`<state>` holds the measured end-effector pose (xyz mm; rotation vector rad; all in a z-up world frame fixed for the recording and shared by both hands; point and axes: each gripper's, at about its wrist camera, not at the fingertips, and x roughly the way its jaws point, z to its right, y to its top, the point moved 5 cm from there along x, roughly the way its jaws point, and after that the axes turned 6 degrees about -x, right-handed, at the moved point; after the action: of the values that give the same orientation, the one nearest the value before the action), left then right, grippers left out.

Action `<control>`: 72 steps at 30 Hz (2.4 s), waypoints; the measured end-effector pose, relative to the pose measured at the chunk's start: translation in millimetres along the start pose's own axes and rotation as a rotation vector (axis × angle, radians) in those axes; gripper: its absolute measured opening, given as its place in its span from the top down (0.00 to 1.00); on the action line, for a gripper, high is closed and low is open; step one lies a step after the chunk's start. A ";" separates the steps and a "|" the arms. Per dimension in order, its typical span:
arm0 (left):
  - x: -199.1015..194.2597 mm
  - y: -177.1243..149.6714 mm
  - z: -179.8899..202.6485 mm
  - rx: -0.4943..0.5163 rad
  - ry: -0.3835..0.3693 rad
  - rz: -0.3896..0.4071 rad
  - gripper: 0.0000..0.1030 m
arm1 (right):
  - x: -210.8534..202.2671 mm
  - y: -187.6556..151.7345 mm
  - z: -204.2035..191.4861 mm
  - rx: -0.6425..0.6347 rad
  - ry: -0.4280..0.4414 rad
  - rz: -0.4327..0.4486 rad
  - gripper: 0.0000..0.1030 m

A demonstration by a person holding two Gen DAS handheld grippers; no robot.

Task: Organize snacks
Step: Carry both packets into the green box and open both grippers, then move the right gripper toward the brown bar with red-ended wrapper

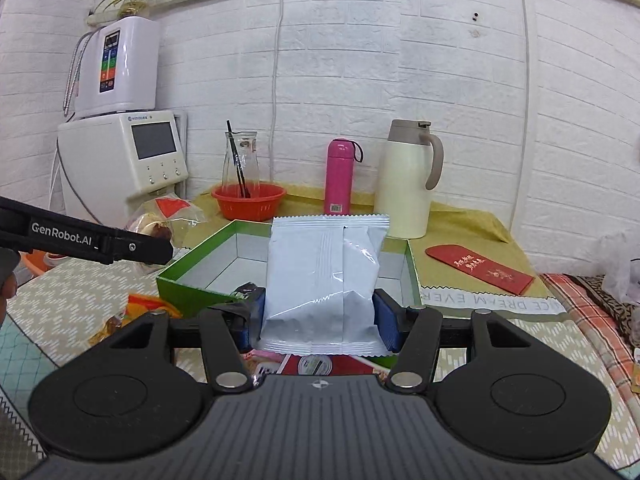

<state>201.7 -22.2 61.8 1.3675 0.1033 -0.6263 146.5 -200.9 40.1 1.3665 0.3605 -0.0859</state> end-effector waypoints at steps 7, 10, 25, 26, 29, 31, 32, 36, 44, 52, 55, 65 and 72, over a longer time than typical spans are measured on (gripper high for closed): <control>39.5 8.5 -8.0 0.032 0.013 0.049 0.49 | 51.5 3.5 16.2 0.034 -0.009 -0.059 0.10; 47.1 10.0 -13.6 0.040 -0.004 0.077 0.49 | 70.8 0.5 21.0 0.047 -0.006 -0.098 0.09; 59.3 12.3 -37.5 -0.067 -0.093 0.171 0.19 | 111.2 -7.5 19.3 -0.022 0.010 -0.152 0.00; 57.9 12.9 -38.1 -0.076 -0.092 0.181 0.11 | 108.3 -7.3 18.0 -0.035 0.002 -0.135 0.00; 51.8 13.0 -36.2 -0.073 -0.076 0.215 0.03 | 102.4 -6.1 15.6 -0.073 -0.026 -0.118 0.00; 48.6 12.4 -32.9 -0.050 -0.061 0.215 0.03 | 99.0 -5.9 15.4 -0.076 -0.028 -0.111 0.00; 45.8 12.0 -31.4 -0.040 -0.059 0.219 0.03 | 96.8 -6.1 15.1 -0.074 -0.027 -0.110 0.00; 32.1 10.9 -25.8 -0.032 -0.077 0.230 0.03 | 85.6 -4.8 11.2 -0.066 -0.016 -0.096 0.00; -19.5 -2.3 -4.4 -0.012 -0.110 0.254 0.03 | 35.5 -1.1 -3.5 -0.056 0.017 -0.033 0.00; -55.4 -50.6 -8.8 -0.129 -0.094 0.097 0.03 | -21.4 -31.9 -19.7 -0.032 0.081 -0.065 0.00; -60.6 -77.5 -13.0 -0.182 -0.103 0.022 0.03 | -36.2 -52.1 -26.9 -0.007 0.103 -0.105 0.00; -82.0 -129.7 -39.2 -0.304 -0.045 -0.071 0.03 | -44.2 -99.7 -60.5 0.112 0.118 -0.272 0.00; -92.3 -129.2 -44.1 -0.305 -0.022 -0.049 0.03 | -10.8 -84.4 -94.4 0.064 -0.006 -0.245 0.00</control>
<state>76.2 43.0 -22.6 1.0657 0.2063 -0.6382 94.7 -128.9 -50.8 1.3798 0.5229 -0.3062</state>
